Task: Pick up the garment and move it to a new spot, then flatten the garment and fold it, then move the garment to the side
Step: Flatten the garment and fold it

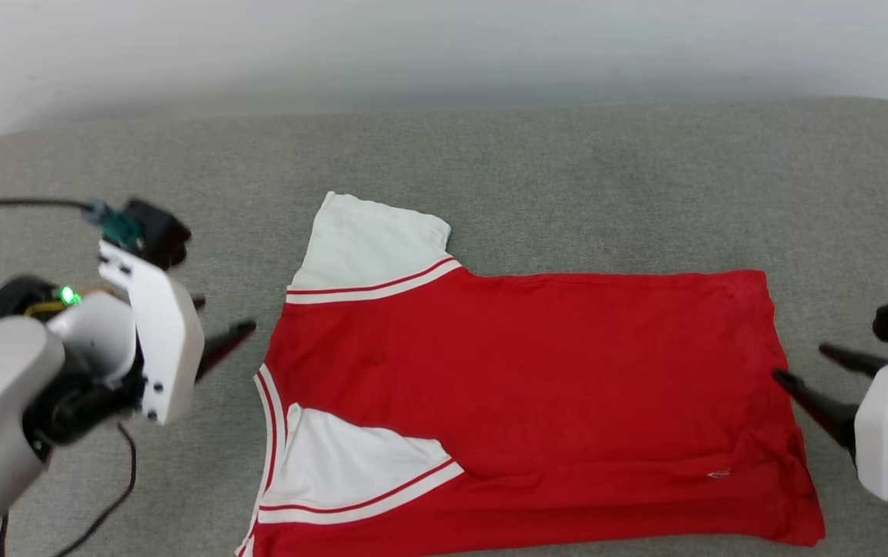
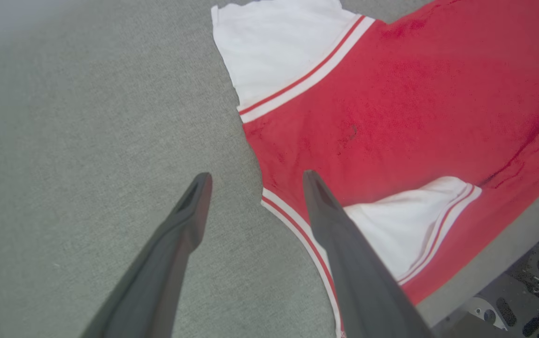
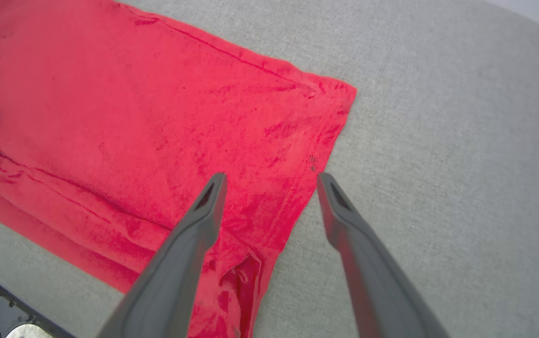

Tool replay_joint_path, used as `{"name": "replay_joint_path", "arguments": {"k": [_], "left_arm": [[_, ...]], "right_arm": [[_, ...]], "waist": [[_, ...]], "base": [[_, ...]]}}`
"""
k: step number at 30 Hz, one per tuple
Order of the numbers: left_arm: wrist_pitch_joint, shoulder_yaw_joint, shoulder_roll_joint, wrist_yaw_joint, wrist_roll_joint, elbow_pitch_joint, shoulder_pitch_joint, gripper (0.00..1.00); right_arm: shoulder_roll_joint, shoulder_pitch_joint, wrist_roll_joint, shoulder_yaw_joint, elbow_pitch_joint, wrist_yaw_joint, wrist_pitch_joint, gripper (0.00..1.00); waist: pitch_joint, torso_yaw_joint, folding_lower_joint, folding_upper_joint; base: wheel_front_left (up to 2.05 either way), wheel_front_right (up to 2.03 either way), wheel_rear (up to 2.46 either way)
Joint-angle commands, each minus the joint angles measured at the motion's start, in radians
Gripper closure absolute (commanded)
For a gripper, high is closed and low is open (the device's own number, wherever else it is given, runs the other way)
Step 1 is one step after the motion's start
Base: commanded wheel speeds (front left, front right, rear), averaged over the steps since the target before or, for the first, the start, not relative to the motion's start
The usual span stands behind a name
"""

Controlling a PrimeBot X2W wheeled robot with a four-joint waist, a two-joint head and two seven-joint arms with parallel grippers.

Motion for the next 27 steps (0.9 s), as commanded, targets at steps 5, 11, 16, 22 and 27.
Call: {"name": "replay_joint_path", "arguments": {"k": [5, 11, 16, 22, 27], "left_arm": [[-0.086, 0.065, -0.049, 0.017, 0.056, 0.072, -0.122, 0.00], [-0.148, 0.092, -0.104, 0.028, 0.131, 0.169, -0.240, 0.00], [-0.114, 0.101, -0.138, 0.012, 0.146, 0.254, -0.342, 0.00], [0.005, 0.096, -0.162, 0.003, 0.137, 0.331, -0.454, 0.00], [0.198, 0.068, -0.190, -0.020, 0.100, 0.395, -0.546, 0.00]], "right_arm": [[0.112, 0.008, -0.119, -0.148, -0.062, -0.001, -0.200, 0.00], [0.261, 0.082, -0.274, -0.345, -0.164, -0.001, -0.404, 0.00], [0.396, 0.152, -0.375, -0.468, -0.261, -0.001, -0.539, 0.00], [0.470, 0.189, -0.436, -0.506, -0.320, -0.001, -0.585, 0.00], [0.503, 0.177, -0.458, -0.492, -0.335, -0.001, -0.582, 0.00]], "waist": [[0.039, -0.030, 0.0000, 0.0000], [0.109, -0.068, 0.0000, 0.0000], [0.185, -0.103, 0.0000, 0.0000], [0.262, -0.133, 0.0000, 0.0000], [0.327, -0.158, 0.0000, 0.0000]], "base": [[0.00, 0.00, 0.00], [0.00, 0.00, 0.00], [0.00, 0.00, 0.00], [0.00, 0.00, 0.00], [0.00, 0.00, 0.00]]}}
